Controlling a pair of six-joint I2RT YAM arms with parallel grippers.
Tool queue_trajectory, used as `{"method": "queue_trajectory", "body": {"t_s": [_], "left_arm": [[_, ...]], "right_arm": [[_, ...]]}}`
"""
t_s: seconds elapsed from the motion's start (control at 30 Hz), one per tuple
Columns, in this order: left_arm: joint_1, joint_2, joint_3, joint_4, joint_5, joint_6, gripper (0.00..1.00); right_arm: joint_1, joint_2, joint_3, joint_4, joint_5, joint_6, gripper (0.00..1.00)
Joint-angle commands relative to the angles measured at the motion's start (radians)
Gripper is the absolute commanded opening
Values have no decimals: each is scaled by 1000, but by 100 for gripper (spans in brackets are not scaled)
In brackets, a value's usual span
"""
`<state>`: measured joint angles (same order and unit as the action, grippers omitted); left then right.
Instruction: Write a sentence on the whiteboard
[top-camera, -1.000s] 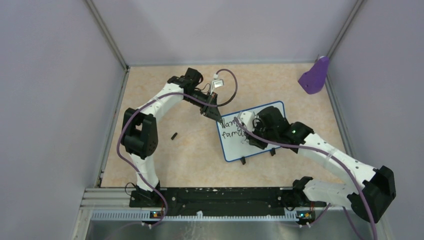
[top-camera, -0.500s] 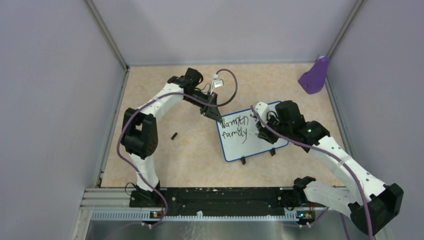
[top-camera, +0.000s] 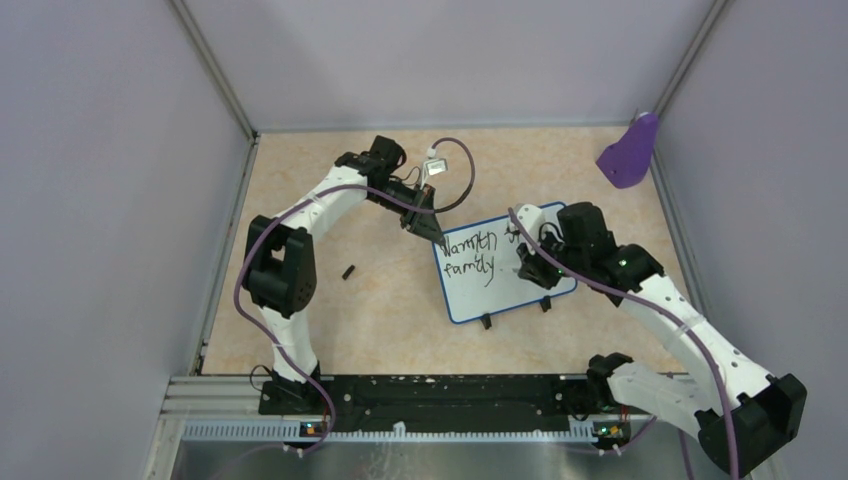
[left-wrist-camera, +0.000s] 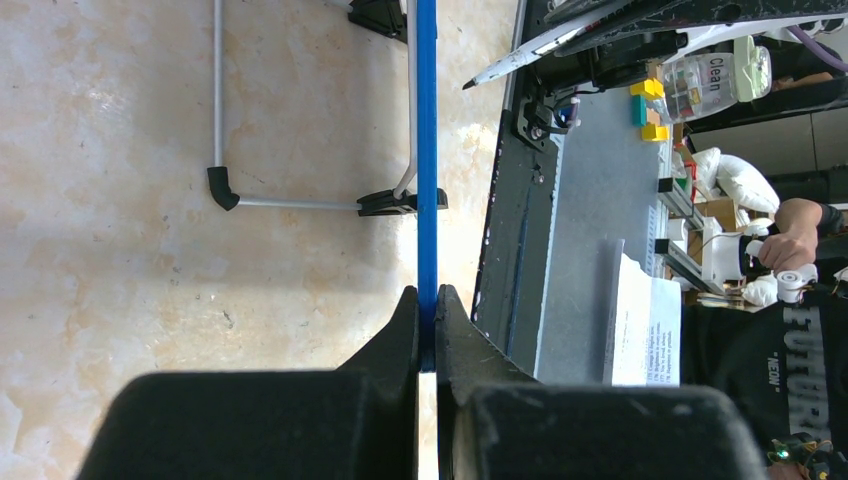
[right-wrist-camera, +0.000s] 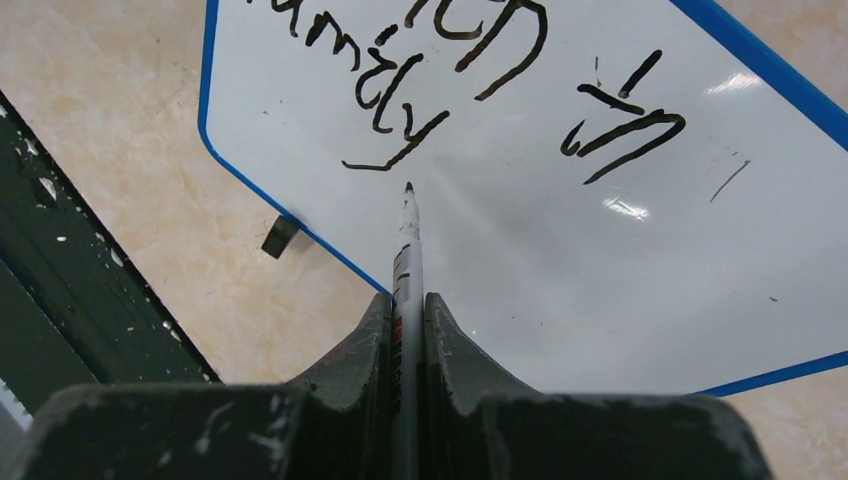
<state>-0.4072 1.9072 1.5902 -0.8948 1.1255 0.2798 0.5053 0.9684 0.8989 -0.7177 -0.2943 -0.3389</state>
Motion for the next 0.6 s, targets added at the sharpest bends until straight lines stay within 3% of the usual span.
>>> {"method": "queue_trajectory", "body": {"t_s": [0.0, 0.57], "left_arm": [[2, 17, 18, 12, -32, 28, 0], [2, 19, 26, 11, -28, 25, 0]], "right_arm": [[-10, -23, -12, 48, -18, 22, 0], [-11, -15, -2, 113, 165, 80, 0]]}}
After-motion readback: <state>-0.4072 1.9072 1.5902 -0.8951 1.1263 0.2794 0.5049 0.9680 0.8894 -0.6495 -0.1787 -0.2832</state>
